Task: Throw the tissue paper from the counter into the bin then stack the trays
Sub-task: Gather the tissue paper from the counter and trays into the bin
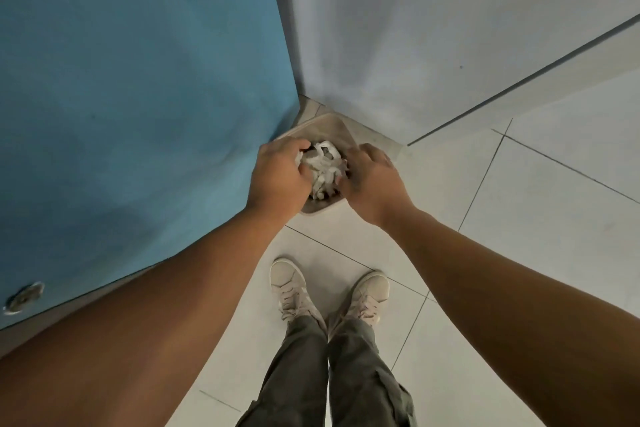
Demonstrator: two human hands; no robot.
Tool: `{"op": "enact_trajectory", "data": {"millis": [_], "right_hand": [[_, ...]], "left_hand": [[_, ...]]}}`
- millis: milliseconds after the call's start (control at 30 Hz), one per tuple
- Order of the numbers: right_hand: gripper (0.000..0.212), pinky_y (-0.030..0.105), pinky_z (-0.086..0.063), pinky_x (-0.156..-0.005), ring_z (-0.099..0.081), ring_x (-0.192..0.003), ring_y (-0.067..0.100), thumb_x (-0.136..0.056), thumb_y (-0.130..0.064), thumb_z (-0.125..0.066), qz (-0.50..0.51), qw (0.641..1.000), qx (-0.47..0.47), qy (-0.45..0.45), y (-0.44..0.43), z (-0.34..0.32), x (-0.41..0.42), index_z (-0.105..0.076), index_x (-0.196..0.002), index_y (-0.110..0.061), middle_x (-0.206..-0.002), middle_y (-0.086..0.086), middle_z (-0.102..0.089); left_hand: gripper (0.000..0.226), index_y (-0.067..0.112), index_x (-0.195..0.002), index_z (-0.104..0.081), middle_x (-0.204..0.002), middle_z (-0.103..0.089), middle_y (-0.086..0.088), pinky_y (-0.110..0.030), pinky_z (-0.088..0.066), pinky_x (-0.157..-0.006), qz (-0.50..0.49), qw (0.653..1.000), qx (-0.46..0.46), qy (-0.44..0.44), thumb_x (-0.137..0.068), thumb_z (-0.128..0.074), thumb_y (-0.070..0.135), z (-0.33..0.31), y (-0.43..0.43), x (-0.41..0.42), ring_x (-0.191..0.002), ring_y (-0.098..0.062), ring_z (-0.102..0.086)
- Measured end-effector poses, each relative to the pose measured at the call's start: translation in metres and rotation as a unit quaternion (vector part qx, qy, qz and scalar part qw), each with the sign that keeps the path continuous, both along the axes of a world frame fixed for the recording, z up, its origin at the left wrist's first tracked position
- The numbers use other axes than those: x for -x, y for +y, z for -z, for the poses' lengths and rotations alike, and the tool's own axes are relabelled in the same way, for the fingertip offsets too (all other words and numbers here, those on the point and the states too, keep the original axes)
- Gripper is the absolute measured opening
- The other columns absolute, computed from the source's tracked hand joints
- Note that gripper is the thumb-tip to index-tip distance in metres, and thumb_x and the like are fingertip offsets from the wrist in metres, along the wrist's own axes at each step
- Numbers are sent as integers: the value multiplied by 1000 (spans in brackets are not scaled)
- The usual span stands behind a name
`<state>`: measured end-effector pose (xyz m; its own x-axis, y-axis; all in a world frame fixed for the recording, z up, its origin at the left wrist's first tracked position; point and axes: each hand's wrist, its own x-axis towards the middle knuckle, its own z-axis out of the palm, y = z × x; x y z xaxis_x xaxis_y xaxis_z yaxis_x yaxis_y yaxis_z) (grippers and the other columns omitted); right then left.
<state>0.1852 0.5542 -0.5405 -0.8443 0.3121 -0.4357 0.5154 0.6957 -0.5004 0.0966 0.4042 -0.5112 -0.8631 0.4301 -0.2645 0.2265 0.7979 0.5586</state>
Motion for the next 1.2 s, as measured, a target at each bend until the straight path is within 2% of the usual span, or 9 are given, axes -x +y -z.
{"op": "enact_trajectory", "data": {"millis": [67,267,400,500,600,767,900,1000,1200], "right_hand": [[66,46,-36,-109,-38,-134,31,-79,-53,-36,-12,1000,-15,17,4,-41,-2,-47,-138,-24,-141,12,-47],[53,47,-32,-112,-35,-138,33,-88,-35,-60,-13,995,-30,94,14,-164,-9,-52,-136,-15,-145,17,-44],[51,50,-33,-110,-36,-137,32,-88,-34,-59,-27,989,-49,136,12,-243,-15,-52,-135,-16,-145,16,-43],[50,48,-31,-112,-35,-138,30,-91,-36,-57,-25,982,-56,181,10,-300,-15,-50,-137,-17,-147,14,-43],[52,46,-30,-114,-35,-139,26,-93,-39,-55,-26,973,-56,221,10,-350,-12,-46,-140,-17,-147,10,-44],[52,43,-33,-113,-39,-135,24,-94,-33,-56,-28,954,-44,295,11,-430,-3,-45,-140,-12,-143,8,-48],[52,44,-35,-111,-43,-132,26,-93,-36,-54,-62,939,-45,334,1,-478,6,-47,-138,-10,-142,10,-49],[54,42,-35,-111,-43,-131,25,-91,-41,-49,-87,931,-38,352,-18,-507,18,-48,-137,-12,-141,9,-50],[47,38,-35,-112,-41,-133,20,-95,-36,-55,-142,913,-27,381,-68,-544,61,-49,-138,-16,-143,4,-48]], "left_hand": [[36,14,-117,-66,-117,-66,-6,-36,-49,-96,12,1000,-18,20,-83,-58,8,-37,4,-3,-114,-28,-53],[39,15,-124,-63,-126,-62,-2,-30,-43,-101,24,996,-42,69,-86,-60,7,-154,17,-10,-122,-23,-46],[40,18,-127,-60,-129,-60,3,-18,-34,-98,-6,994,-68,79,-88,-58,12,-237,24,-21,-127,-17,-42],[41,21,-131,-57,-132,-57,5,-14,-28,-95,-26,991,-94,92,-90,-58,15,-294,28,-30,-129,-15,-41],[46,19,-136,-53,-135,-56,2,-17,-28,-99,-30,986,-111,120,-90,-59,18,-343,28,-32,-131,-17,-40],[50,12,-135,-54,-132,-60,-6,-30,-37,-105,-22,974,-138,179,-86,-57,19,-414,13,-32,-125,-26,-50],[51,8,-140,-48,-144,-50,-10,-42,-34,-113,-34,963,-137,228,-91,-57,20,-462,-8,-31,-134,-29,-40],[52,12,-144,-44,-150,-43,-8,-41,-30,-116,-55,956,-137,253,-95,-56,23,-487,-32,-25,-140,-26,-33],[51,20,-145,-43,-154,-39,0,-37,-29,-117,-111,944,-121,287,-97,-55,29,-517,-93,-3,-144,-21,-29]]}}
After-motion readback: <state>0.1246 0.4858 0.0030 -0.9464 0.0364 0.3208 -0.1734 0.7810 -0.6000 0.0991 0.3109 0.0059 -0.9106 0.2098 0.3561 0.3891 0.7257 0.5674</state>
